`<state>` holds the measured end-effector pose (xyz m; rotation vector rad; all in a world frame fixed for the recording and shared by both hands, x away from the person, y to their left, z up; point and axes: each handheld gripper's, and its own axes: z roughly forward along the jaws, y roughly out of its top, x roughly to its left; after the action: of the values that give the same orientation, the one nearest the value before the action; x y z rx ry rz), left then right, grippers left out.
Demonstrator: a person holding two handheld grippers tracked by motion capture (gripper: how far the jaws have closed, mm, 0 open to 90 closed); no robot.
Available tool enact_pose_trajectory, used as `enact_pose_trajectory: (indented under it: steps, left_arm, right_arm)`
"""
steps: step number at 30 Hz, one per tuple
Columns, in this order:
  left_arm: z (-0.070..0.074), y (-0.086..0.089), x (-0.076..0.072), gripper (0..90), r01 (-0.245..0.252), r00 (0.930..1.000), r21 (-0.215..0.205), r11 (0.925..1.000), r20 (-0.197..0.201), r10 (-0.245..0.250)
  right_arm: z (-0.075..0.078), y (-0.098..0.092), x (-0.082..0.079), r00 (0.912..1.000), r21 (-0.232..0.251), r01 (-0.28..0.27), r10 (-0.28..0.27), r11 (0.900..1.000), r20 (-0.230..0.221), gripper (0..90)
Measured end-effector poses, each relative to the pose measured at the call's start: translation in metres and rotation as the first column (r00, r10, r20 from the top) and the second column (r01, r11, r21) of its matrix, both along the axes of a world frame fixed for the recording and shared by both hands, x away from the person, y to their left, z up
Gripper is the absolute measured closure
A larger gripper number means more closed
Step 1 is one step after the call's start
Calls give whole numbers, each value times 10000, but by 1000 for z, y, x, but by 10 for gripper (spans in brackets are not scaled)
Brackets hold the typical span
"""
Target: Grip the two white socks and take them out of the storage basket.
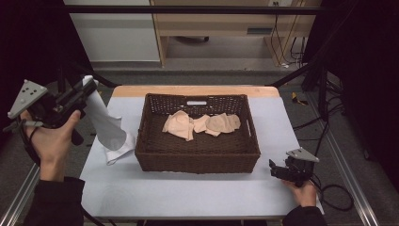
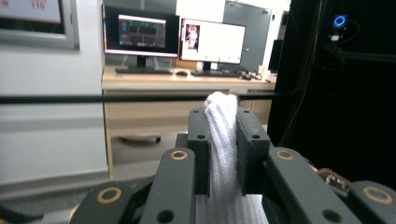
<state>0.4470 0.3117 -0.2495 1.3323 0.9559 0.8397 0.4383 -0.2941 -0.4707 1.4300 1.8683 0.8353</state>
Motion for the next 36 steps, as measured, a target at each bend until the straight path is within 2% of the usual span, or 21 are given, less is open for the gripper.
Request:
enact_pose_trajectory:
  steps: [5, 9, 10, 17, 22, 24, 25, 26, 29, 34, 36]
  left_arm:
    - [-41, 12, 1, 776, -196, 9958, 302, 9994, -884, 222]
    - [-72, 24, 1, 775, -386, 9865, 331, 9987, -1580, 434]
    - [-82, 27, 2, 775, -406, 9822, 338, 9986, -1822, 461]
    - [-128, 34, 5, 775, -557, 9602, 488, 9973, -2712, 669]
    - [-159, 34, 8, 770, -458, 9352, 762, 9960, -3472, 696]
    - [-167, 33, 9, 764, -412, 9218, 1039, 9937, -3797, 779]
    - [-172, 32, 10, 760, -425, 9181, 1092, 9931, -3879, 819]
    - [-176, 32, 10, 755, -331, 9099, 1142, 9929, -4075, 772]
    - [-184, 30, 11, 743, -293, 8977, 1286, 9913, -4328, 827]
    - [-194, 28, 13, 689, -172, 8890, 1565, 9875, -4497, 867]
    - [-196, 27, 13, 640, -155, 8890, 1554, 9877, -4500, 847]
  right_arm:
    - [0, 0, 0, 10000, -10, -6, 6, 10000, -9, 90]
    - [0, 0, 0, 10000, -19, -2, 2, 10000, 2, 90]
    - [0, 0, 0, 10000, -27, 1, -1, 10000, -5, 90]
    - [0, 0, 0, 10000, -46, -8, 8, 10000, -3, 90]
    - [0, 0, 0, 10000, -87, -12, 12, 10000, -29, 90]
    - [0, 0, 0, 10000, -74, -12, 12, 10000, -17, 90]
    - [0, 0, 0, 10000, -57, -9, 8, 10000, -18, 90]
    - [0, 0, -1, 10000, -67, -10, 10, 10000, -8, 90]
    - [0, 0, -1, 10000, -53, -5, 5, 10000, -5, 90]
    - [0, 0, -1, 10000, -157, -19, 18, 9999, -28, 90]
    - [0, 0, 0, 10000, -168, -19, 19, 9999, -36, 90]
